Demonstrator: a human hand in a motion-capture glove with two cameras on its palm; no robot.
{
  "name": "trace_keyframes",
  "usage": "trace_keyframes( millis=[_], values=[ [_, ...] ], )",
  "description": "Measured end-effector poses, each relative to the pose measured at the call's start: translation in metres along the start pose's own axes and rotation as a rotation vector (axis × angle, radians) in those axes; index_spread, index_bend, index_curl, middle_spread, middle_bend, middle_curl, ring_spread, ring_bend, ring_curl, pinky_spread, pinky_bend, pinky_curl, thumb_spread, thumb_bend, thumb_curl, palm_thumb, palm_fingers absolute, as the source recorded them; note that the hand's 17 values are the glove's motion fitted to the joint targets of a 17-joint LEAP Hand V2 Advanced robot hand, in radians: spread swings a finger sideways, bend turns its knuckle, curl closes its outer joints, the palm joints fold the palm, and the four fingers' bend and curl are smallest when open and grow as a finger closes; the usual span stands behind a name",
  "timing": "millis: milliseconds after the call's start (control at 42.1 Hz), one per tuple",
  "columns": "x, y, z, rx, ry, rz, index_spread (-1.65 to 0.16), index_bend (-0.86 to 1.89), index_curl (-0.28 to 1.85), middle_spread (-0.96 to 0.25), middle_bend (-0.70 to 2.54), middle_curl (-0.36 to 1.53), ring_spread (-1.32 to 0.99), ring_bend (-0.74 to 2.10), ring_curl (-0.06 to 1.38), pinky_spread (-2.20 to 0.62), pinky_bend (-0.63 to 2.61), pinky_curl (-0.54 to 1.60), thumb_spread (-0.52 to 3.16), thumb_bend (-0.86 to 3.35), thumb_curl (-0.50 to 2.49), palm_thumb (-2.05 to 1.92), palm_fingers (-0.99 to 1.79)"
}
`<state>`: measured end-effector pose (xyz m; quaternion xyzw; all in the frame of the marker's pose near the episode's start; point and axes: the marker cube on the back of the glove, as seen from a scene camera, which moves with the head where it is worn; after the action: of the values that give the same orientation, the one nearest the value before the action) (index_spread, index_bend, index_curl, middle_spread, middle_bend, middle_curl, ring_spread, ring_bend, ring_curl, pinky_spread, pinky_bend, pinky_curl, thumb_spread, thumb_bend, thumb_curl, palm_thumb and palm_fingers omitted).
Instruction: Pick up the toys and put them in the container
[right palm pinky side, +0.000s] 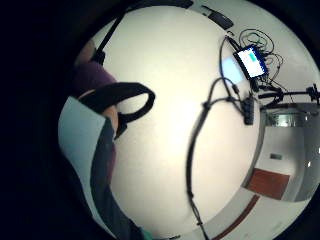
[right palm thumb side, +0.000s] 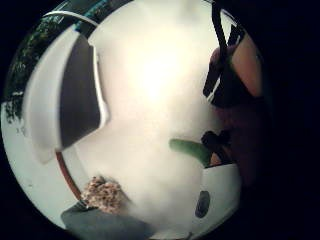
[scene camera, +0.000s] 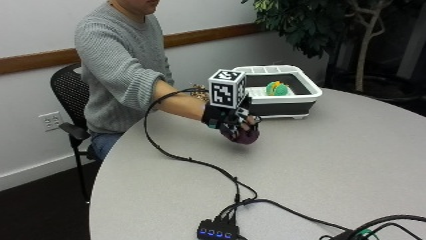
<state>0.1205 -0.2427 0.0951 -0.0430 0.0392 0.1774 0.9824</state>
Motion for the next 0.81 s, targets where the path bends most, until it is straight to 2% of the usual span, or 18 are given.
trace_keyframes(
  millis=[143, 238, 357, 452, 571, 689, 761, 808],
  values=[
    [0.024, -0.005, -0.058, 0.055, -0.061, 0.033, -0.42, 0.62, 0.59, -0.23, 0.27, 0.2, -0.4, 0.56, 0.33, -0.35, 0.88, 0.38, 1.15, 0.25, 0.66, 0.68, 0.8],
    [0.013, -0.005, -0.079, 0.062, -0.111, 0.008, -0.42, 0.66, 0.64, -0.26, 0.28, 0.22, -0.45, 0.56, 0.35, -0.37, 0.88, 0.39, 1.05, 0.23, 0.72, 0.69, 0.78],
    [-0.061, 0.004, -0.097, 0.076, -0.216, -0.169, -0.42, 0.66, 0.68, -0.28, 0.28, 0.24, -0.48, 0.56, 0.37, -0.38, 0.89, 0.39, 0.93, 0.22, 0.78, 0.68, 0.75],
    [-0.14, 0.007, -0.111, 0.097, -0.19, -0.353, -0.42, 0.64, 0.71, -0.28, 0.29, 0.26, -0.5, 0.56, 0.39, -0.39, 0.89, 0.4, 0.86, 0.19, 0.82, 0.66, 0.72],
    [-0.2, 0.003, -0.113, 0.104, -0.176, -0.409, -0.44, 0.62, 0.73, -0.28, 0.3, 0.28, -0.51, 0.56, 0.41, -0.4, 0.9, 0.41, 0.79, 0.18, 0.87, 0.65, 0.69],
    [-0.226, -0.003, -0.102, 0.07, -0.154, -0.414, -0.45, 0.61, 0.75, -0.28, 0.3, 0.31, -0.52, 0.56, 0.43, -0.39, 0.91, 0.42, 0.74, 0.17, 0.92, 0.63, 0.65],
    [-0.229, -0.005, -0.087, -0.005, -0.152, -0.389, -0.46, 0.6, 0.77, -0.27, 0.28, 0.31, -0.5, 0.57, 0.44, -0.39, 0.9, 0.42, 0.73, 0.17, 0.95, 0.62, 0.6],
    [-0.226, -0.004, -0.076, -0.088, -0.173, -0.378, -0.46, 0.52, 0.77, -0.26, 0.2, 0.3, -0.47, 0.52, 0.44, -0.37, 1.03, 0.46, 0.78, 0.17, 0.95, 0.6, 0.41]
  ],
)
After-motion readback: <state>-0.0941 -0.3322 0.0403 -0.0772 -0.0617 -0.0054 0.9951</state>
